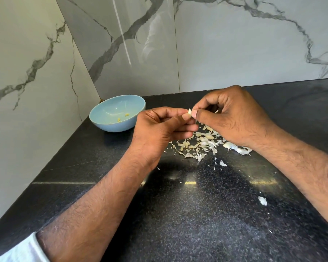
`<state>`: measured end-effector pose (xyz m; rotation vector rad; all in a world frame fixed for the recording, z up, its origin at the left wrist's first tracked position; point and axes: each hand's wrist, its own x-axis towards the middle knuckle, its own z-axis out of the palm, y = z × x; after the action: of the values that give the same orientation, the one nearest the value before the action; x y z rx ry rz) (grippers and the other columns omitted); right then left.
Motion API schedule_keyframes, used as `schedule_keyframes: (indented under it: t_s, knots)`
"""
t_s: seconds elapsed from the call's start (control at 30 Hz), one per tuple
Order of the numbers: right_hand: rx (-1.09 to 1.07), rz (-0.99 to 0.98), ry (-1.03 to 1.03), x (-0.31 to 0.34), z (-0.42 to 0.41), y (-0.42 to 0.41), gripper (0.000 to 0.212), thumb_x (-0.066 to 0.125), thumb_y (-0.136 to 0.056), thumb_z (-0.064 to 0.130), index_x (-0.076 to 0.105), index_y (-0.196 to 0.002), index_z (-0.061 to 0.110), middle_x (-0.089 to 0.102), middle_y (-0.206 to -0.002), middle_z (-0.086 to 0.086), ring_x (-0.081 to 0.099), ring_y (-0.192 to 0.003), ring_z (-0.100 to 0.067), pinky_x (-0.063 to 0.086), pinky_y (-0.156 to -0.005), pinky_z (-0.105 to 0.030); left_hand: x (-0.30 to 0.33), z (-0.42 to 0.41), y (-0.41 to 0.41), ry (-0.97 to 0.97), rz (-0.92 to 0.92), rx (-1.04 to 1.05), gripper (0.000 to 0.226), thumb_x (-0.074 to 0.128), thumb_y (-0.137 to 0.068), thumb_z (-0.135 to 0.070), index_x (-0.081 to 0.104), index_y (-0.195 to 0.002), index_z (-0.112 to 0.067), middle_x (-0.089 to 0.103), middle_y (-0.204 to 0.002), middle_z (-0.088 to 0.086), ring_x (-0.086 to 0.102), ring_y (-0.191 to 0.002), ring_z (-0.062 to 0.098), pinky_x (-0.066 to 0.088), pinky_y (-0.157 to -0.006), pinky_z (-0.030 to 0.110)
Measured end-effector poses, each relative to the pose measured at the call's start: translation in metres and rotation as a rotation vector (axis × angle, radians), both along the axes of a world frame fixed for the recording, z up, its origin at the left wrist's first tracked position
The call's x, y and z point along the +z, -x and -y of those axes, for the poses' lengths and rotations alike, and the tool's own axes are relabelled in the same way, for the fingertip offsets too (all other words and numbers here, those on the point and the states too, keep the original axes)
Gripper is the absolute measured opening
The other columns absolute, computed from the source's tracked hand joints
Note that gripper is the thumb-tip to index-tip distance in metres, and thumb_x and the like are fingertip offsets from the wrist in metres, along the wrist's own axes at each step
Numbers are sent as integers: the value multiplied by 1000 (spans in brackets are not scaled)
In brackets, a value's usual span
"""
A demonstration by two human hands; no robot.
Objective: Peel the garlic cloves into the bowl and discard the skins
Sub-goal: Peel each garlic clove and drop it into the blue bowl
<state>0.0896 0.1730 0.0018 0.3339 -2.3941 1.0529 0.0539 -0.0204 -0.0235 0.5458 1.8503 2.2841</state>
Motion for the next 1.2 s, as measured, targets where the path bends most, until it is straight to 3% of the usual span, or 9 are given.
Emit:
schedule_keyframes:
  t_s: [0.27,0.53,0.77,1.03,1.2]
  knots:
    - [-37,-71,-86,-7,5,1,5,81,-89,19,79,-90,23,71,-79,13,66,-68,-4,54,-59,-16,-2,-1,-2,54,-98,44,13,74,-95,1,74,-108,3,81,-98,19,81,-94,32,68,-80,41]
    - [-57,-137,-210,-8,6,2,2,76,-90,21,78,-90,21,69,-83,10,65,-70,-6,59,-62,-32,-8,-6,0,136,-200,102,11,71,-99,1,71,-109,3,81,-93,15,81,-87,27,68,-81,45]
    - [-57,-169,-285,-8,6,3,6,75,-88,23,76,-83,22,65,-76,12,60,-66,-2,55,-56,-26,-13,-8,2,233,-276,120,8,69,-102,-2,74,-108,-2,82,-90,11,82,-85,25,67,-79,46]
    - [-75,-152,-195,-13,9,2,8,70,-81,26,77,-76,26,65,-71,13,62,-62,-6,56,-54,-31,-14,-9,3,268,-316,136,14,65,-103,2,78,-107,-1,81,-90,10,81,-81,21,67,-68,39]
    - [-14,-72,-59,-13,5,4,8,81,-85,17,80,-80,23,71,-71,14,65,-64,-3,49,-54,-13,-12,-5,3,123,-147,56,12,65,-103,1,76,-109,2,77,-92,13,74,-81,19,62,-63,30]
